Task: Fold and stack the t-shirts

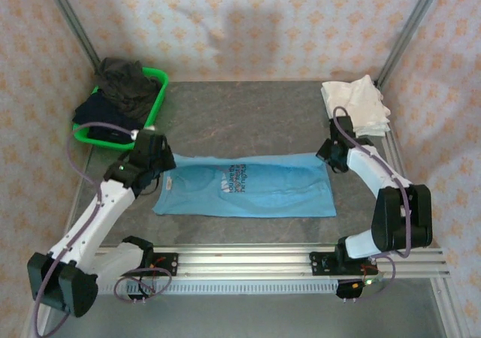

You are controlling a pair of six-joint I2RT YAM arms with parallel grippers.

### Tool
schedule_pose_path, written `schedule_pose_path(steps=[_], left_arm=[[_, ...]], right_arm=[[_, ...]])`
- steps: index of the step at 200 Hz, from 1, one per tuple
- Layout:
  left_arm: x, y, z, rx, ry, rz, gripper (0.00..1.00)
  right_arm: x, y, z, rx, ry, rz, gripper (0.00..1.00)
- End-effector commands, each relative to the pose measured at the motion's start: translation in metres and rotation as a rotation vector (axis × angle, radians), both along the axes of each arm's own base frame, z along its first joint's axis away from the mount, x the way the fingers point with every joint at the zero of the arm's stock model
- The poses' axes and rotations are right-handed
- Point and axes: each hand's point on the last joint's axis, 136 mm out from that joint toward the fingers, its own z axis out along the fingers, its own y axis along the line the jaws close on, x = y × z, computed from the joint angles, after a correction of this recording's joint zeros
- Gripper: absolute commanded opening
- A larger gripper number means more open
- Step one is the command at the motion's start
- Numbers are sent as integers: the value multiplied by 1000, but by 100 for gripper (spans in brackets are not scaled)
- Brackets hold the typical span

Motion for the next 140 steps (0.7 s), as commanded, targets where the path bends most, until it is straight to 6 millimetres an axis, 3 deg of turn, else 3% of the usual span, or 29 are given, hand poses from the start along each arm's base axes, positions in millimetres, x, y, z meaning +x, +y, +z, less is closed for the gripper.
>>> schedule_pose_path(steps=[1, 15, 37, 97, 140], left_arm=[[-33, 6, -41, 13, 112, 39, 0], [-45, 5, -55, -2, 140, 35, 0], [-55, 13, -60, 23, 155, 57, 0], [-62, 14, -62, 5, 144, 79, 0], [-71, 15, -87, -34, 179, 132, 0]], right_arm=[[-14, -1, -18, 3, 47, 9, 0], [-21, -4, -26, -7, 70, 10, 0], [-31, -10, -32, -33, 95, 1, 0], [-45, -16, -33, -49, 112, -9, 0], [-49, -14, -40, -43, 137, -3, 0]])
